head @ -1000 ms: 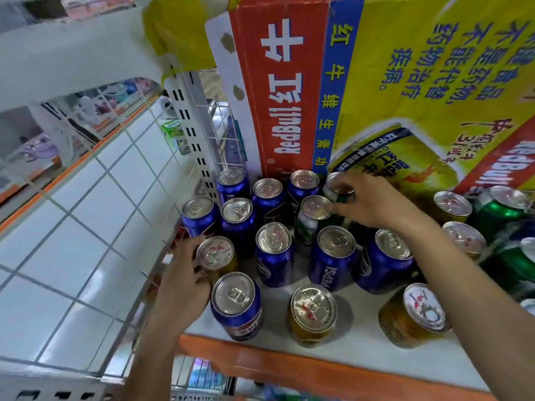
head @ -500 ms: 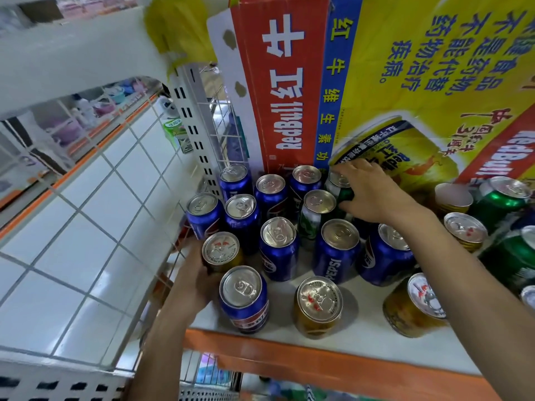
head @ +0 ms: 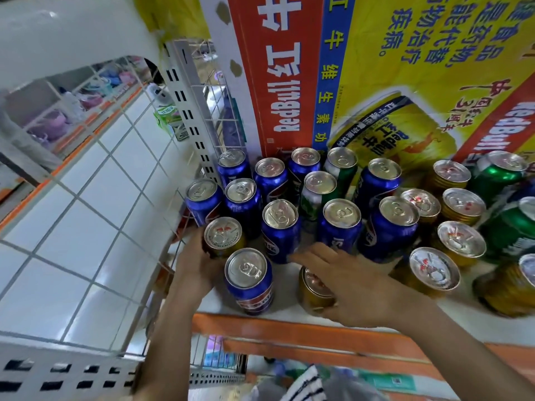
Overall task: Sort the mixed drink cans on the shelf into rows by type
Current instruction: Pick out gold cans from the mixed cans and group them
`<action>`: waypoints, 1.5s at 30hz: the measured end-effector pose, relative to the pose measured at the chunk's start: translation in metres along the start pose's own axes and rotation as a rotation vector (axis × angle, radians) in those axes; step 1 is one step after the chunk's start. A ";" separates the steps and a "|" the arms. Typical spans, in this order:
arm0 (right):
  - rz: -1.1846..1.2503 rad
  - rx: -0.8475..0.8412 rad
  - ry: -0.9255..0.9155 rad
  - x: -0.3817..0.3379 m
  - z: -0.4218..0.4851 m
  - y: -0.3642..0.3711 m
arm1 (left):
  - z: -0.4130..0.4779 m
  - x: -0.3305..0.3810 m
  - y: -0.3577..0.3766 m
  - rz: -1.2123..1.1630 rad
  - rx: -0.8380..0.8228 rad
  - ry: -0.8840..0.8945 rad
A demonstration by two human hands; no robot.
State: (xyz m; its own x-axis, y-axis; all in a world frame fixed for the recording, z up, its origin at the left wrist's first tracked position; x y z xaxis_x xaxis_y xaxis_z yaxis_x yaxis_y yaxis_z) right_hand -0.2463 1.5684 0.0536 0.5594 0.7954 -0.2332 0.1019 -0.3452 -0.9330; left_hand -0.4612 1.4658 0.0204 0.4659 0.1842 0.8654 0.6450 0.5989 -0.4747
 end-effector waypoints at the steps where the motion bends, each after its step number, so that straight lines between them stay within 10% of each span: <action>1: 0.075 0.053 0.026 0.002 -0.001 0.002 | -0.002 0.002 -0.002 0.000 0.020 0.017; 12: 1.011 0.347 0.342 0.020 -0.022 0.052 | -0.019 0.085 -0.035 -0.148 0.329 0.219; 23: 1.897 0.535 0.138 0.052 -0.121 0.009 | -0.056 0.179 0.070 -0.482 -0.054 0.354; 45: 1.846 1.392 0.861 0.249 -0.527 0.099 | -0.305 0.367 0.463 -0.610 -1.031 0.278</action>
State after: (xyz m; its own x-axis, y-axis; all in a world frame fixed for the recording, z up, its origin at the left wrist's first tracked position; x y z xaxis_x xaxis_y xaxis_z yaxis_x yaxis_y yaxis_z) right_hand 0.3367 1.4699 0.0474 -0.4755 -0.1869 -0.8596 -0.7952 0.5092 0.3292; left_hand 0.1931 1.5734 0.0695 -0.0481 -0.1577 0.9863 0.9205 -0.3904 -0.0175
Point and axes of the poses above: each hand's wrist, its own z-axis towards the middle knuckle, its own y-axis out of the palm, x = y × z, the point moved 4 cm from there along z, towards the middle knuckle, and after that the axes turned 15 degrees about y, right-handed, at the moved point
